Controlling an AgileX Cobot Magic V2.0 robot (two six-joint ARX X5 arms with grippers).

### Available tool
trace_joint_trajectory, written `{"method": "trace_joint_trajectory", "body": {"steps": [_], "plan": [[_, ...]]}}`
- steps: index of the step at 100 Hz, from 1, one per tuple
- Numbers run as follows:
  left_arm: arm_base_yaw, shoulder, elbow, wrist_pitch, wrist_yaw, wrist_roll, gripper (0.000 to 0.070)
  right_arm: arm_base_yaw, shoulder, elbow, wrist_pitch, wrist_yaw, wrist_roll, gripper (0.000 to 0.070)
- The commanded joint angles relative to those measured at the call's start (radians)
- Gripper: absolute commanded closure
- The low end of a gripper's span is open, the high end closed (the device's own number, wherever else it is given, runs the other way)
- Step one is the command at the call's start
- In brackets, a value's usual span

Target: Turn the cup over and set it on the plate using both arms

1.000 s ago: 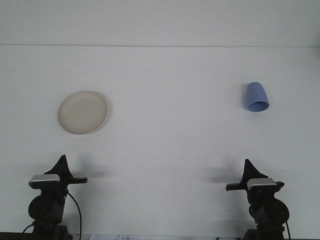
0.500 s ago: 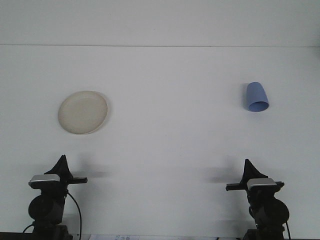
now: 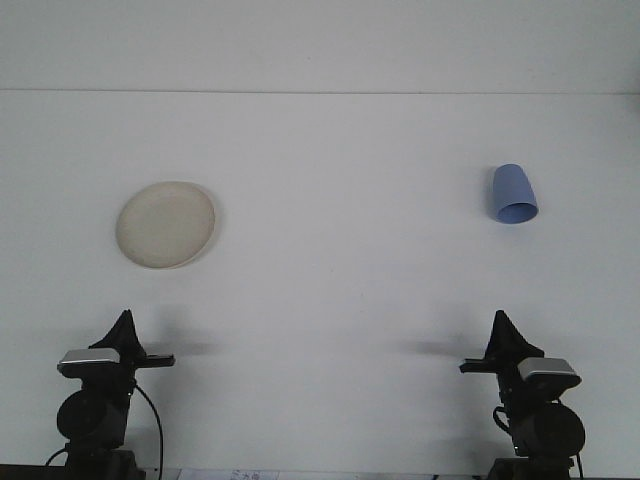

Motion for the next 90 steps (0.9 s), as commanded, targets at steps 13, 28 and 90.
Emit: {"method": "trace_joint_trajectory", "body": {"steps": [13, 28, 90], "plan": [[0.002, -0.002, -0.019, 0.013, -0.005, 0.002, 0.0685, 0.002, 0.073, 0.212, -0.095, 0.084, 0.014, 0.0553], [0.002, -0.002, -0.019, 0.013, -0.005, 0.002, 0.0685, 0.002, 0.249, 0.403, -0.175, 0.133, -0.128, 0.0272], [0.002, -0.002, -0.019, 0.013, -0.005, 0.002, 0.0685, -0.215, 1.287, 0.783, 0.035, 0.145, -0.430, 0.0272]]}}
